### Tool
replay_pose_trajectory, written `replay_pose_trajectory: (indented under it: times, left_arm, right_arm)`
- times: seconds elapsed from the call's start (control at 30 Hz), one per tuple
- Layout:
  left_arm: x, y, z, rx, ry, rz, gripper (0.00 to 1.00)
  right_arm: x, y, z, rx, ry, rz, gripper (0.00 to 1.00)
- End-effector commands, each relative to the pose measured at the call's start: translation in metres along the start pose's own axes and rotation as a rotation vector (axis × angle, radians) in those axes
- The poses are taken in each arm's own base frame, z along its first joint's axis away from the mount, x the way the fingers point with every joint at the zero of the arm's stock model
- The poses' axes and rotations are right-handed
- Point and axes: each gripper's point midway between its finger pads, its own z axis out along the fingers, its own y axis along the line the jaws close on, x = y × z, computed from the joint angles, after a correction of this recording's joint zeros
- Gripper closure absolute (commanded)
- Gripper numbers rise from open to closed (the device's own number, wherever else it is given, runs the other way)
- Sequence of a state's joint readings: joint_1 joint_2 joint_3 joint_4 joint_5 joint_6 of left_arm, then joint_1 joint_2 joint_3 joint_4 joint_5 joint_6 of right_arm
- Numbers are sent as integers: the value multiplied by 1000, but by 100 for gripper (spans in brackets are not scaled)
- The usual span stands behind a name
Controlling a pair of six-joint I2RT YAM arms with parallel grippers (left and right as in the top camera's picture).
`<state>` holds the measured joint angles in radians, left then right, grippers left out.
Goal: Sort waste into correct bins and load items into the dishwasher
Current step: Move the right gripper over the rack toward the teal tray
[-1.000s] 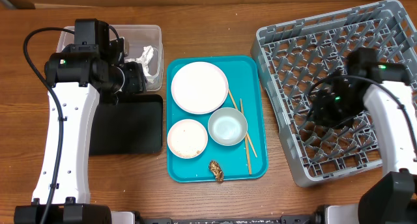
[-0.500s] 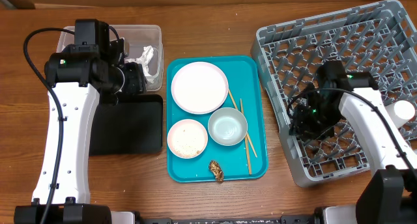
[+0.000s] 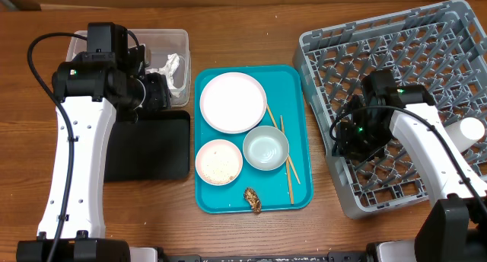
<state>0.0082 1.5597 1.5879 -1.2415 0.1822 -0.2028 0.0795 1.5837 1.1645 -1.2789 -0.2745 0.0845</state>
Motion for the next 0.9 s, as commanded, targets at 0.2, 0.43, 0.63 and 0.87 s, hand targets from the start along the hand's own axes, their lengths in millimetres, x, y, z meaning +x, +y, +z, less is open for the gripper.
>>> replay_pose_trajectory:
  times: [0.2, 0.43, 0.63, 0.87]
  left_arm:
    - [-4, -2, -5, -2, -19, 3, 40]
    - [-4, -1, -5, -2, -19, 3, 40]
    - [-4, -1, -5, -2, -19, 3, 40]
    - [-4, -2, -5, -2, -19, 3, 40]
  right_arm:
    - [3, 22, -2, -112, 0, -24, 68]
    - [-2, 30, -3, -159, -18, -34, 68]
    - [-6, 31, -3, -162, -35, -40, 67]
    - [-7, 31, -3, -162, -40, -43, 67]
